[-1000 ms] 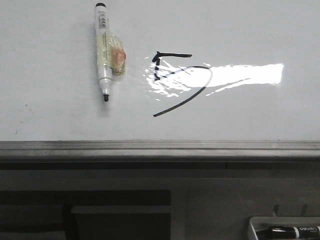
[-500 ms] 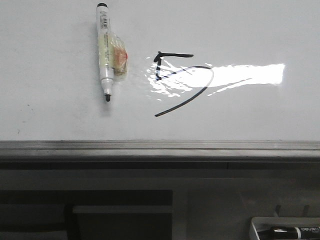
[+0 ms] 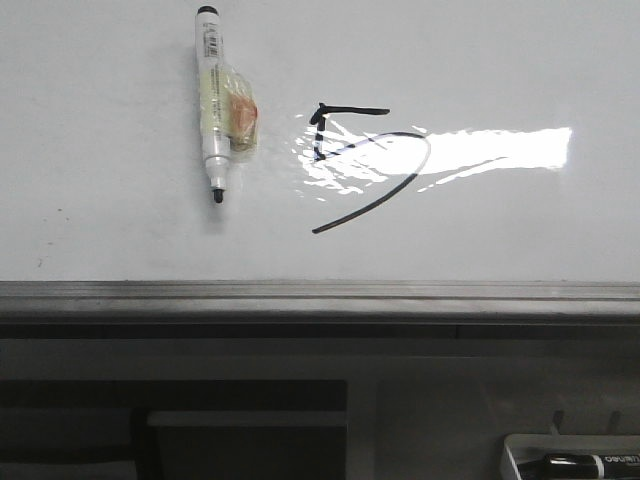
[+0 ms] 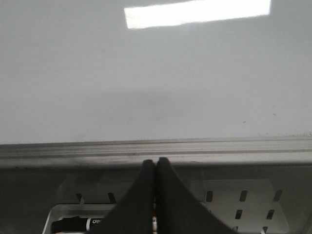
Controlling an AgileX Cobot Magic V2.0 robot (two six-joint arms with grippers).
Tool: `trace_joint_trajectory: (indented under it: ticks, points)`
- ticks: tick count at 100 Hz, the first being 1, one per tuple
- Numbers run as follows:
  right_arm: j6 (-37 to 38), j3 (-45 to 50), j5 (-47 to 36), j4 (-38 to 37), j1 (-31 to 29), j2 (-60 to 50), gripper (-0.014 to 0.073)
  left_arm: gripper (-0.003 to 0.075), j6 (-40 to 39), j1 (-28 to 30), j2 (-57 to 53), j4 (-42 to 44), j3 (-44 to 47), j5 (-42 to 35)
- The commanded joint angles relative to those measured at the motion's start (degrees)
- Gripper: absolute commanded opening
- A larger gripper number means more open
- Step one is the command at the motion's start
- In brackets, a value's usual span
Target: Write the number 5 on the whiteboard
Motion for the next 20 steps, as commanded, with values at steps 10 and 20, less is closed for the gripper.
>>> trace_joint_trajectory:
  ticks: [10, 20]
  points:
    - [-0.9, 1.3, -0.9, -0.1, -0.1, -1.0, -0.0061, -0.0020, -0.5, 0.3, -1.5, -0.9, 1.2, -3.2]
    - [-0.9, 1.3, -0.9, -0.1, -0.1, -1.0, -0.0061, -0.0020, -0.5, 0.3, -1.5, -0.9, 1.2, -3.2]
